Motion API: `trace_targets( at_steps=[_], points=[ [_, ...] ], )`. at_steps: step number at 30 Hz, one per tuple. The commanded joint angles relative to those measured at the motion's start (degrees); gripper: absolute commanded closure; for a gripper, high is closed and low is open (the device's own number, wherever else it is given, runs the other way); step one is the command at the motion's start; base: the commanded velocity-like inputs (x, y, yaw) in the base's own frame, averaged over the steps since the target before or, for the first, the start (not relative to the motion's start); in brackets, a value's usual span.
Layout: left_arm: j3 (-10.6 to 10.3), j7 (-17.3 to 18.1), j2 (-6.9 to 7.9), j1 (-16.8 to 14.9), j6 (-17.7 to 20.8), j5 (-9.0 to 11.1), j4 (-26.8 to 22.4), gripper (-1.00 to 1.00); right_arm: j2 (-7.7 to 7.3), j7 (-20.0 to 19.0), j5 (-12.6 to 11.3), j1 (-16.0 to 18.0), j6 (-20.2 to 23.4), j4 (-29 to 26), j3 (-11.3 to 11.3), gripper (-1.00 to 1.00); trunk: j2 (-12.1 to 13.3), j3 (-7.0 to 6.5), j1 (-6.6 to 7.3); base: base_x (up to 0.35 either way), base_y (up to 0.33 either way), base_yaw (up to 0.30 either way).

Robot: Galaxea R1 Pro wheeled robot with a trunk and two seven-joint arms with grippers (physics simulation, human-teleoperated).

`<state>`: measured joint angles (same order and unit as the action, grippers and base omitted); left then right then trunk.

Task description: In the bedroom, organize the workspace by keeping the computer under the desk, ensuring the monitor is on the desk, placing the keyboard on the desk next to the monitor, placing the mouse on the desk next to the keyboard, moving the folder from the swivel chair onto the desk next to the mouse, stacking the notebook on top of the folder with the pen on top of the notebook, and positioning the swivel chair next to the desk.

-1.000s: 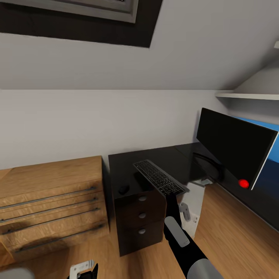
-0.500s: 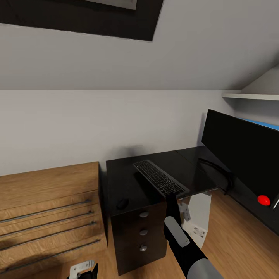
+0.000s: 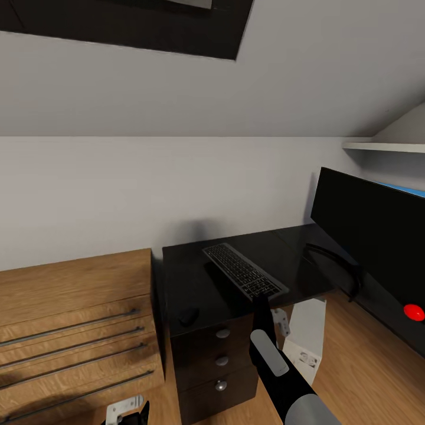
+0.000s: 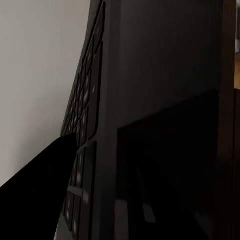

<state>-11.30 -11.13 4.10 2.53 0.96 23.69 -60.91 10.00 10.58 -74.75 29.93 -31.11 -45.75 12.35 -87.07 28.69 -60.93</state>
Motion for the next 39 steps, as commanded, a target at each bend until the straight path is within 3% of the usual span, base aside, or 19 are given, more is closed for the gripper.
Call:
trace_targets(
  at_steps=[1, 9, 29, 39],
  points=[
    [-0.2, -0.5, 0.07, 0.0, 0.1, 0.5, -0.2, -1.0, 0.0, 0.3, 0.0, 0.0, -0.3, 0.0, 0.1, 1.0, 0.0, 0.05, 0.0, 0.0, 0.0, 0.0],
    [-0.1, -0.6, 0.11, 0.0, 0.1, 0.5, -0.2, -1.0, 0.0, 0.3, -0.1, 0.0, -0.2, 0.0, 0.1, 1.0, 0.0, 0.05, 0.0, 0.0, 0.0, 0.0],
    [-0.1, -0.6, 0.03, 0.0, 0.1, 0.6, -0.2, -1.0, 0.0, 0.3, 0.0, 0.0, -0.3, 0.1, 0.0, 1.0, -8.1, 3.64, -4.39, 0.0, 0.0, 0.0],
    [0.1, -0.5, 0.12, 0.0, 0.1, 0.6, -0.1, -1.0, 0.0, 0.4, -0.1, 0.0, -0.2, 0.2, 0.1, 1.0, -8.1, 3.64, -4.39, 0.0, 0.0, 0.0]
  ],
)
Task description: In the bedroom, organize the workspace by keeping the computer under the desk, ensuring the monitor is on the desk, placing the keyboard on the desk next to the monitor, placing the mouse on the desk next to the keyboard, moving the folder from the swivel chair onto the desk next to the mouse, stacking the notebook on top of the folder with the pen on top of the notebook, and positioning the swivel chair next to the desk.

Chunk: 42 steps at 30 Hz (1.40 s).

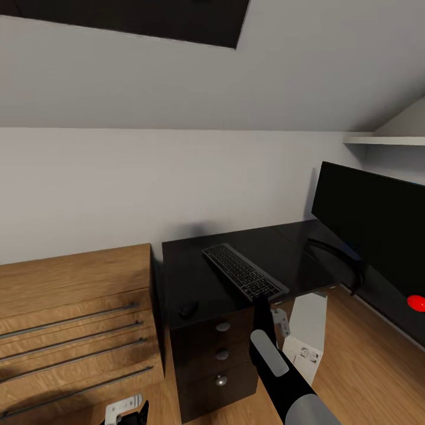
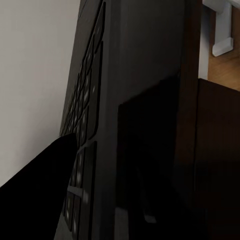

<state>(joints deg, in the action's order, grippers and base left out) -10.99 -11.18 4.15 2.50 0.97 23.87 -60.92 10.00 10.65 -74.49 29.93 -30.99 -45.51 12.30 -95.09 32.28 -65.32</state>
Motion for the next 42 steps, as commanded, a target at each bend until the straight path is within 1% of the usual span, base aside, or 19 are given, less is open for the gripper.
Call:
trace_targets(
  at_steps=[1, 16, 20, 27, 31, 42],
  points=[
    [-0.2, -0.5, 0.08, 0.0, 0.1, 0.5, -0.1, -1.0, 0.0, 0.3, -0.3, 0.0, -0.3, 0.0, 0.2, 1.0, 0.0, 0.05, 0.0, 0.0, 0.0, 0.0],
    [-0.2, -0.4, 0.08, 0.0, 0.0, 0.5, 0.0, -1.0, 0.0, 0.4, -0.3, 0.0, -0.3, 0.0, 0.1, 1.0, 0.0, 0.05, 0.0, -0.003, 0.0, 0.0],
    [-0.2, -0.4, 0.07, 0.0, 0.1, 0.5, 0.0, -1.0, 0.0, 0.5, -0.4, 0.0, -0.3, 0.0, 0.1, 1.0, 0.0, 0.05, 0.0, -0.193, 0.02, 0.0],
    [-0.2, -0.4, 0.07, 0.0, 0.1, 0.5, 0.0, -1.0, 0.0, 0.5, -0.4, 0.0, -0.3, 0.0, 0.1, 1.0, 0.0, 0.05, 0.0, -0.044, 0.004, 0.0],
    [-0.3, -0.4, 0.07, 0.0, 0.1, 0.4, 0.1, -1.0, 0.0, 0.5, -0.4, 0.0, -0.3, 0.0, 0.1, 1.0, 0.0, 0.05, 0.0, -0.176, 0.0, 0.0],
    [-0.3, -0.4, 0.07, 0.0, 0.1, 0.5, 0.1, -1.0, 0.0, 0.6, -0.5, 0.0, -0.3, 0.1, 0.1, 1.0, 0.0, 0.05, 0.0, -0.011, 0.0, 0.0]
  ],
)
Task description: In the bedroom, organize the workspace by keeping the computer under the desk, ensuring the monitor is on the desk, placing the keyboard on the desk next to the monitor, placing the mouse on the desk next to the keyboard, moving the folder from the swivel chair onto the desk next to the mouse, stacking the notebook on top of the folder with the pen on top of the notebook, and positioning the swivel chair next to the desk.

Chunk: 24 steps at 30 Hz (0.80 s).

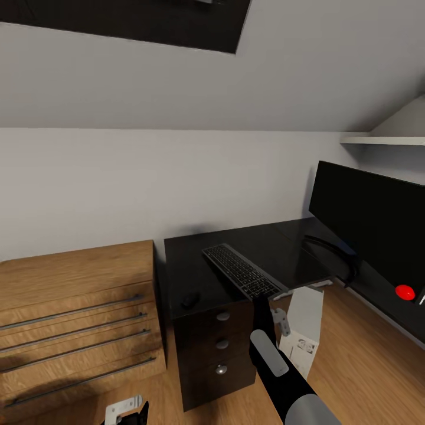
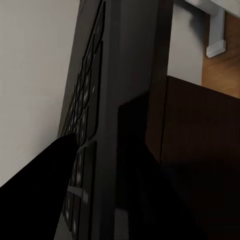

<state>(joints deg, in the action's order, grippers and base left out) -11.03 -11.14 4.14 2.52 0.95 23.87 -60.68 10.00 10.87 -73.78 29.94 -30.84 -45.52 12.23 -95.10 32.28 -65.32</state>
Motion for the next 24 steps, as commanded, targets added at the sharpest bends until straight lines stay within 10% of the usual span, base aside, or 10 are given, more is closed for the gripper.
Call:
trace_targets(
  at_steps=[1, 18, 19, 24],
  points=[
    [-0.2, -0.5, 0.08, 0.0, 0.1, 0.5, -0.1, -1.0, 0.0, 0.4, -1.3, 0.0, -0.5, 0.1, 0.2, 1.0, 0.0, 0.06, 0.0, 0.0, 0.0, 0.0],
    [-0.2, -0.5, 0.08, 0.0, 0.1, 0.5, -0.1, -1.0, 0.0, 0.5, -1.3, 0.0, -0.5, 0.1, 0.3, 1.0, 0.0, 0.06, 0.0, 0.0, 0.0, 0.0],
    [-0.2, -0.5, 0.08, 0.0, 0.1, 0.5, -0.1, -1.0, 0.0, 0.5, -1.3, 0.0, -0.5, 0.1, 0.3, -1.0, 0.0, 0.06, 0.0, 0.0, 0.0, 0.0],
    [-0.2, -0.5, 0.08, 0.0, 0.1, 0.4, -0.1, -1.0, 0.0, 0.5, -1.3, 0.0, -0.5, 0.1, 0.3, -1.0, 0.0, 0.06, 0.0, 0.0, 0.0, 0.0]
  ],
)
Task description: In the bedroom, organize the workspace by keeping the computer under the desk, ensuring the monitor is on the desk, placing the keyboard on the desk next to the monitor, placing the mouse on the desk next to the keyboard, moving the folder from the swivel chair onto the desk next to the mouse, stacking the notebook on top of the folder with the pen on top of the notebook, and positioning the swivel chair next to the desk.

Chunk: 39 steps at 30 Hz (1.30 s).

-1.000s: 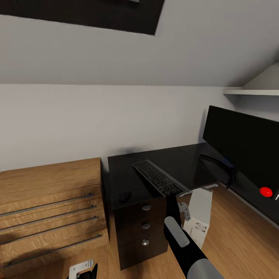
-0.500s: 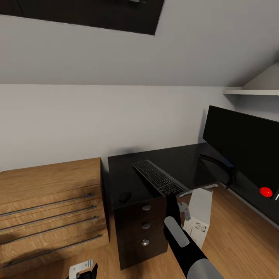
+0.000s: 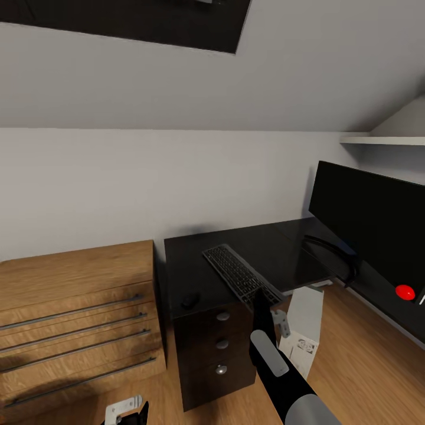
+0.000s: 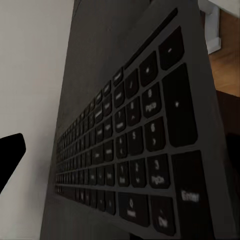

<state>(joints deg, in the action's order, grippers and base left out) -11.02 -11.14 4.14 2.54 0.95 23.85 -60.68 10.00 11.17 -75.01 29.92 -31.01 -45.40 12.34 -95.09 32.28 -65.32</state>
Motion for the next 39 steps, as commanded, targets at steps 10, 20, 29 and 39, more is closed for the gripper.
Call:
trace_targets(
  at_steps=[10, 20, 29, 39],
  points=[
    [-0.3, -0.5, 0.08, 0.0, 0.1, 0.4, -0.1, -1.0, 0.0, 0.2, 0.0, 0.1, -0.3, -0.1, 0.1, -1.0, 0.0, 0.05, 0.0, 0.0, 0.0, 0.0],
    [-0.3, -0.5, 0.08, 0.0, 0.2, 0.4, 0.0, -1.0, 0.0, 0.2, 0.0, 0.1, -0.3, -0.1, 0.1, -1.0, 0.0, 0.05, 0.0, -0.103, -0.1, 0.0],
    [-0.4, -0.4, 0.08, 0.0, 0.1, 0.3, 1.2, -1.0, 0.0, 0.1, 0.0, 0.1, -0.3, -0.1, 0.1, -1.0, 0.0, 0.05, 0.0, -0.055, -0.099, 0.0],
    [-0.4, -0.4, 0.08, 0.0, 0.1, 0.2, 1.4, -1.0, 0.0, 0.0, 0.0, 0.1, -0.3, -0.2, -0.4, -1.0, 0.0, 0.05, 0.0, -0.002, -0.004, 0.0]
  ],
)
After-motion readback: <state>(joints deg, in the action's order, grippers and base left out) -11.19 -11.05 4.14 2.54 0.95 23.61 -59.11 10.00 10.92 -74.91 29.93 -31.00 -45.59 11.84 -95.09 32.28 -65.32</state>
